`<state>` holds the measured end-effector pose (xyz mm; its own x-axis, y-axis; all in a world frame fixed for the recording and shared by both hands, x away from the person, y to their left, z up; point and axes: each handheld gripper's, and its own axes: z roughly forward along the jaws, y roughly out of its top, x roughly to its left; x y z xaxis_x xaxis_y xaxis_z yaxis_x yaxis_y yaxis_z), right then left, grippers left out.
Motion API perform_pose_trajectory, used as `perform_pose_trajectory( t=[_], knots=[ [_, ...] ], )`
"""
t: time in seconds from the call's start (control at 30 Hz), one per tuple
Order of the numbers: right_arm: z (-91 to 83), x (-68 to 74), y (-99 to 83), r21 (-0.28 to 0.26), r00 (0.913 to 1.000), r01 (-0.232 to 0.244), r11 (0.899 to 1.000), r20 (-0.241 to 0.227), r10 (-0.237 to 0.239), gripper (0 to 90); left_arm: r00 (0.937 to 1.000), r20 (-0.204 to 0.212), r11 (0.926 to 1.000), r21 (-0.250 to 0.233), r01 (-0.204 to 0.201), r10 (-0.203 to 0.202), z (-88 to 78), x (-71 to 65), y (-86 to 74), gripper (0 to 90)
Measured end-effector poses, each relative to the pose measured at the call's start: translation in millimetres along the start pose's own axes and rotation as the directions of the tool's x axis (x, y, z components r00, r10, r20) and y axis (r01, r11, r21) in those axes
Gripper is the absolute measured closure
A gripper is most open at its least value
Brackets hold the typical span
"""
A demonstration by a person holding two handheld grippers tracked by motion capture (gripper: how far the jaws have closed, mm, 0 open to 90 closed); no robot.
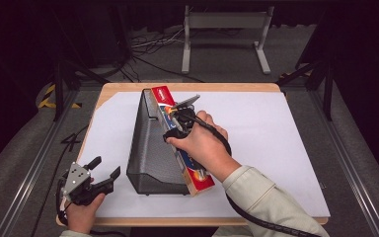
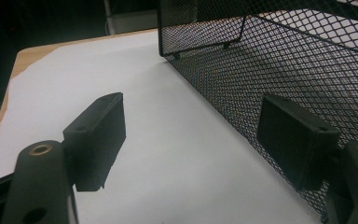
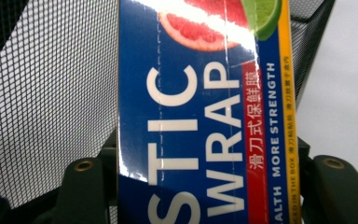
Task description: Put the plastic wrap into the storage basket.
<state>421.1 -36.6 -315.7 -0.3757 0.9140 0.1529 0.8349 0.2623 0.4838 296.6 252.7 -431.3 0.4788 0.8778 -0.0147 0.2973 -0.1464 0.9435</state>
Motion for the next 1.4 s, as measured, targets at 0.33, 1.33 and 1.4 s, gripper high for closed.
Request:
perform_pose_trajectory(
  t=[0.33,1.33,1.4],
  knots=[
    [21.8,8.0,2.8,0.073,0.9998,-0.017,0.997,0.008,0.016,40.0,1.0,0.0,1.0,0.001,0.0,0.0,0.4,0.3,0.0,24.7],
    [49.7,15.8,18.3,0.252,0.9992,-0.011,0.968,0.041,0.001,39.7,0.9989,-0.043,0.9998,-0.002,0.019,-0.019,-17.6,3.5,-6.9,24.7],
    [49.3,16.2,17.6,0.247,0.9988,-0.006,0.969,0.048,-0.006,39.7,0.9991,-0.04,0.9999,-0.001,0.013,-0.013,-16.6,3.6,-6.5,24.8]
  ],
)
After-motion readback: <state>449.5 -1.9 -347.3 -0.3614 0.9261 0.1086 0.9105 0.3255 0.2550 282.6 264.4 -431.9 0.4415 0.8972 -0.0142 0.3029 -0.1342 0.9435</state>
